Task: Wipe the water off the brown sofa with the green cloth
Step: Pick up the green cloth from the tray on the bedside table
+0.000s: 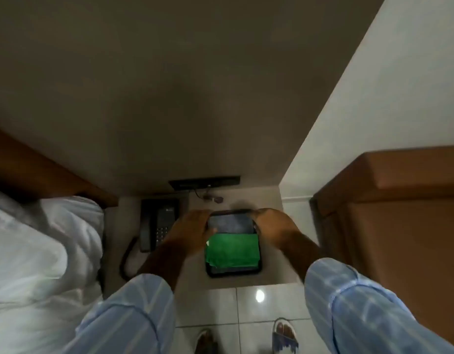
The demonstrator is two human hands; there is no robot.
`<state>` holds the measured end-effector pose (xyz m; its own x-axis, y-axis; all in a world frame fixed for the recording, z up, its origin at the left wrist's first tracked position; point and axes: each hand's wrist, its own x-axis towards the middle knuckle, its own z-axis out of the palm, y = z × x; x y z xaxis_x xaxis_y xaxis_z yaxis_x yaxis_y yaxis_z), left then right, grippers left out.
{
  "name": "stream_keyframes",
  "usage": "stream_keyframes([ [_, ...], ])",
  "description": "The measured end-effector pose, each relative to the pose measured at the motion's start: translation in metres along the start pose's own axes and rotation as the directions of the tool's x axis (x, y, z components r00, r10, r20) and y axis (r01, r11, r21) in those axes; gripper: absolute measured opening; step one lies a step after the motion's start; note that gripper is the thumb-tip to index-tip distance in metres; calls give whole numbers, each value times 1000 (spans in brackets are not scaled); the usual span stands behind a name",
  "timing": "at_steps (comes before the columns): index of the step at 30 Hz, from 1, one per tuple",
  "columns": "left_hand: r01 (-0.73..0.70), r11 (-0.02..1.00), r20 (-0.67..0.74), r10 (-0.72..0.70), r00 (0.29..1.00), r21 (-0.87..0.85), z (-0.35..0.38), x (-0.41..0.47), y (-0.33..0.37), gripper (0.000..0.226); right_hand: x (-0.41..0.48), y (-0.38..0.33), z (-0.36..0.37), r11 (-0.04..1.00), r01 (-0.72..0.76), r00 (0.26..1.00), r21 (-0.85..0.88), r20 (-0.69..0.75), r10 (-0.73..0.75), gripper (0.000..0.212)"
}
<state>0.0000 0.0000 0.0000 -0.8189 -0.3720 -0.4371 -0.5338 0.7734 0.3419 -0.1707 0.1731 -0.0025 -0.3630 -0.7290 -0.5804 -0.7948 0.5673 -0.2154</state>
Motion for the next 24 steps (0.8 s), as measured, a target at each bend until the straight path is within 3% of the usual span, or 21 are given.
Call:
stream_keyframes([
  [3, 15, 990, 55, -23, 998, 137, 70, 30, -27, 61, 47, 13, 65, 997, -72, 997, 23, 32, 71, 38],
  [6, -24, 964, 118, -8, 993, 265, 125, 54, -44, 64, 80, 21, 128, 997, -66, 998, 34, 7, 66, 45],
  [9, -35, 944, 138, -11, 990, 327, 160, 82, -51, 65, 104, 24, 171, 998, -10, 999, -64, -41, 8, 62],
  [12, -39, 917, 135, -16, 991, 397, 187, 95, -59, 70, 114, 25, 199, 996, -28, 995, -87, -96, 19, 60],
  [17, 9, 931, 107, -52, 993, 366, 197, 93, -54, 54, 110, 13, 205, 998, -36, 985, -56, -170, 26, 63],
  [21, 57, 963, 163, -103, 981, 263, 169, 71, -37, 37, 91, 3, 169, 997, -71, 997, 36, -17, 72, 46],
  [24, 15, 964, 103, -44, 994, 265, 125, 51, -20, 33, 58, 5, 124, 997, -13, 1000, 72, 29, 11, 36],
])
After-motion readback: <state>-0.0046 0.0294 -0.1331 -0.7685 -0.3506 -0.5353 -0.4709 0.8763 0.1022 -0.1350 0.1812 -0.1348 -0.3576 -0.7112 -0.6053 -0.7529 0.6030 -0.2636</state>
